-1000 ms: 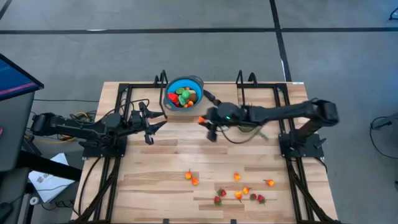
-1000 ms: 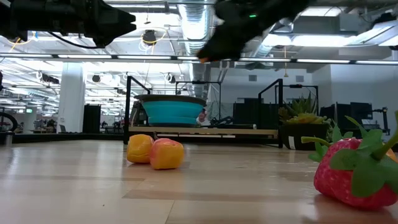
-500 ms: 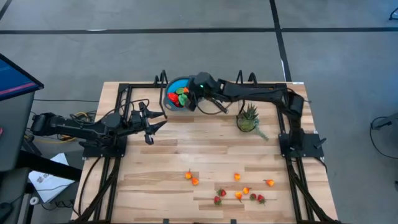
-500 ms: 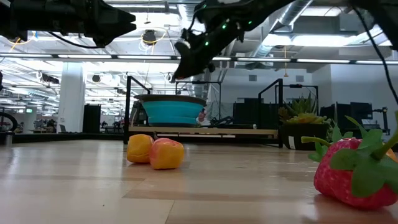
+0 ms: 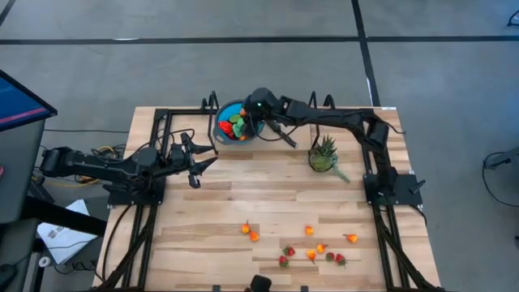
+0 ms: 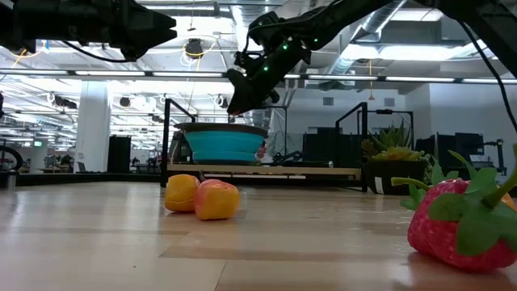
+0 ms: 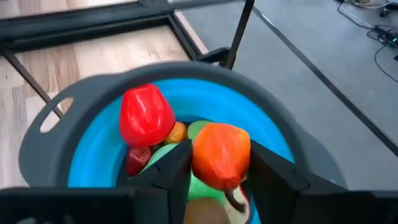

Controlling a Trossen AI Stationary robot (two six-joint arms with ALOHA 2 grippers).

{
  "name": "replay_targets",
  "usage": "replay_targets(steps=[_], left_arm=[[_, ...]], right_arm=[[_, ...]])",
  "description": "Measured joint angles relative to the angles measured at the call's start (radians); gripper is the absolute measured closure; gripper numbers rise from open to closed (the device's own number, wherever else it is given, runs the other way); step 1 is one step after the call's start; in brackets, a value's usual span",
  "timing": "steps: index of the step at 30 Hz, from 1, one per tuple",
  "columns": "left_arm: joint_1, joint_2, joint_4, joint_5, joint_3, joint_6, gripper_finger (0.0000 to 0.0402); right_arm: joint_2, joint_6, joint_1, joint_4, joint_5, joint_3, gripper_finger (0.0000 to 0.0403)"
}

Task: Pick & Place Fruit
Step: Put the pear into the basket

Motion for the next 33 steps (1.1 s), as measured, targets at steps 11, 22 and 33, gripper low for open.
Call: replay_targets(steps=[11,22,33], left_arm=[[0.000,0.000,0.000,0.000,0.000,0.005,0.0229],[0.000,0.000,-0.001,-0.001,0.000,0.005,0.0229],[0.000,0.000,-0.001,-0.001,0.000,0.005,0.0229]], right_arm=[[-0.007,0.002,0.000,-0.007,0.000,0.000,0.0199],[-0.083,-0.023,0.035,-0.149,-0.001,0.000,0.0304],[-0.082,-0.084,0.106,-0.292,-0.077,0.000,0.0391]])
